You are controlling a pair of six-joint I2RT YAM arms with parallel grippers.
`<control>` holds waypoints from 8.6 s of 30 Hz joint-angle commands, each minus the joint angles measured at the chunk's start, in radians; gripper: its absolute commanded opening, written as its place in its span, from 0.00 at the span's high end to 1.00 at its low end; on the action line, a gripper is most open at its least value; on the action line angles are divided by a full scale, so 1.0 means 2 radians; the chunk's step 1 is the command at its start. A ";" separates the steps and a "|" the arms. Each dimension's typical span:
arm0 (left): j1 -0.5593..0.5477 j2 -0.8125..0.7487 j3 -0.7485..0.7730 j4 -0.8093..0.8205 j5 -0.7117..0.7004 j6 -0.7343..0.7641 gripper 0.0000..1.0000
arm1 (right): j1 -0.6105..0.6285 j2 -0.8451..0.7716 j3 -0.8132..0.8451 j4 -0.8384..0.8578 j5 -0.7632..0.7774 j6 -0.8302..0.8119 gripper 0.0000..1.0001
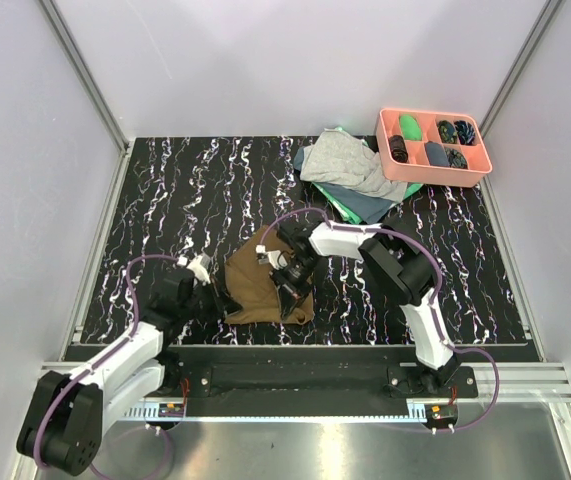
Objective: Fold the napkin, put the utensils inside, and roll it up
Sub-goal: Roll the napkin with the utensil
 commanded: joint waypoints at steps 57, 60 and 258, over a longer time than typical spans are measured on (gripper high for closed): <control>-0.003 0.222 0.147 -0.032 0.095 0.037 1.00 | 0.039 -0.254 -0.187 0.095 0.250 0.080 0.36; -0.003 0.223 0.147 -0.032 0.095 0.037 1.00 | 0.031 -0.241 -0.192 0.095 0.249 0.080 0.36; 0.037 0.139 0.019 0.148 0.021 0.029 0.71 | -0.029 0.081 0.017 0.170 -0.170 0.022 0.78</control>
